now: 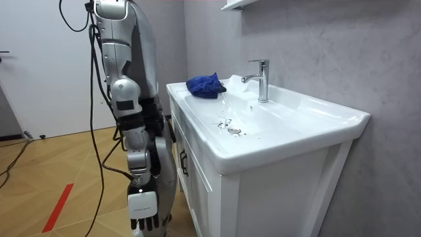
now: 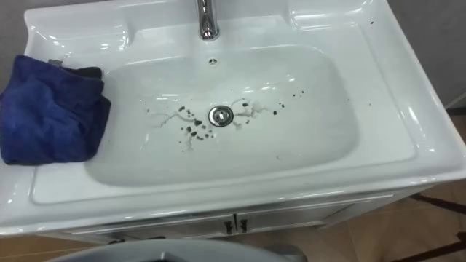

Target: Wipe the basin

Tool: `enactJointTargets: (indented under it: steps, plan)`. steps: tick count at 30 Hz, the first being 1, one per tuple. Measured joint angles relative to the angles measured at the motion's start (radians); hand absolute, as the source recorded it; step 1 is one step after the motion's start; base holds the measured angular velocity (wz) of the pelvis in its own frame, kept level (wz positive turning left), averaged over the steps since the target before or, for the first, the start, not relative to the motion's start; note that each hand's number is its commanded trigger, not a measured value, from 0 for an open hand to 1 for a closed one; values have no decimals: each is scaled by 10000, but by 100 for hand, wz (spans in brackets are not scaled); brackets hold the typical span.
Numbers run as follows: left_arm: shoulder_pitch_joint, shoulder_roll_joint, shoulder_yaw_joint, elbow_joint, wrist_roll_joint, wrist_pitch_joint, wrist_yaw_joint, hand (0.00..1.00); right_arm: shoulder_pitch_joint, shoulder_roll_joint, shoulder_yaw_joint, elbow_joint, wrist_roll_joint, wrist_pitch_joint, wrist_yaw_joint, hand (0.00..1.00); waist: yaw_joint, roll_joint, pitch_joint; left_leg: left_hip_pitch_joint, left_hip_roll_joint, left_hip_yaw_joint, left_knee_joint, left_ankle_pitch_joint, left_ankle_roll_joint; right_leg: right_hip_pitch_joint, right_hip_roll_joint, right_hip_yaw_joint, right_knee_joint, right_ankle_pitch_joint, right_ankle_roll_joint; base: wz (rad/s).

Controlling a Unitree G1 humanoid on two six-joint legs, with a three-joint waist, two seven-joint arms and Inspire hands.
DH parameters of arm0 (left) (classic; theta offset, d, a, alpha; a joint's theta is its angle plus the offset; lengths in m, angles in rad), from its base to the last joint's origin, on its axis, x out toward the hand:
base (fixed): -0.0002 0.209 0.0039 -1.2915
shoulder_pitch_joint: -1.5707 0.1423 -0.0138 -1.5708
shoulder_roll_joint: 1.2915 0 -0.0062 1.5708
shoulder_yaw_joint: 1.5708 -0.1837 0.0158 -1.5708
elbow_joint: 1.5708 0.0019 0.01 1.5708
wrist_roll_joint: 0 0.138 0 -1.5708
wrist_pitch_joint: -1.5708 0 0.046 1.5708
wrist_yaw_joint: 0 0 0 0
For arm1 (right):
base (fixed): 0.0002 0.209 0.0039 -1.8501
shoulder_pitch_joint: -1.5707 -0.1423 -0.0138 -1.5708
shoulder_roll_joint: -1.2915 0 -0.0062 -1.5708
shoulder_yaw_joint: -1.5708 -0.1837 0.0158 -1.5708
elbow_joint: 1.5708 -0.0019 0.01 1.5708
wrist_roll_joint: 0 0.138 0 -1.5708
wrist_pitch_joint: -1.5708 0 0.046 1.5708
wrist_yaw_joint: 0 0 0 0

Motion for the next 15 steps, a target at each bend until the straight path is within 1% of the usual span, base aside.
enactJointTargets:
  steps: [8,12,15]
  plan:
    - [-10,-1,-3,0,3,-30,11,0,-23,1,11,-40,3,3,73,0,16,-9,-4,-24,0,-27,-79,1,-1,-35,7,48,2,0,0,0]
    - [-2,-2,1,7,0,-174,24,0,-21,0,11,-59,0,-80,69,0,44,-13,-5,-144,1,-28,-31,6,-8,-157,6,52,16,1,-2,0]
    - [31,-6,20,12,-116,-186,48,0,0,-7,3,-56,2,-100,88,0,48,-4,-4,-132,2,-43,-11,6,-8,-123,5,28,10,1,-2,0]
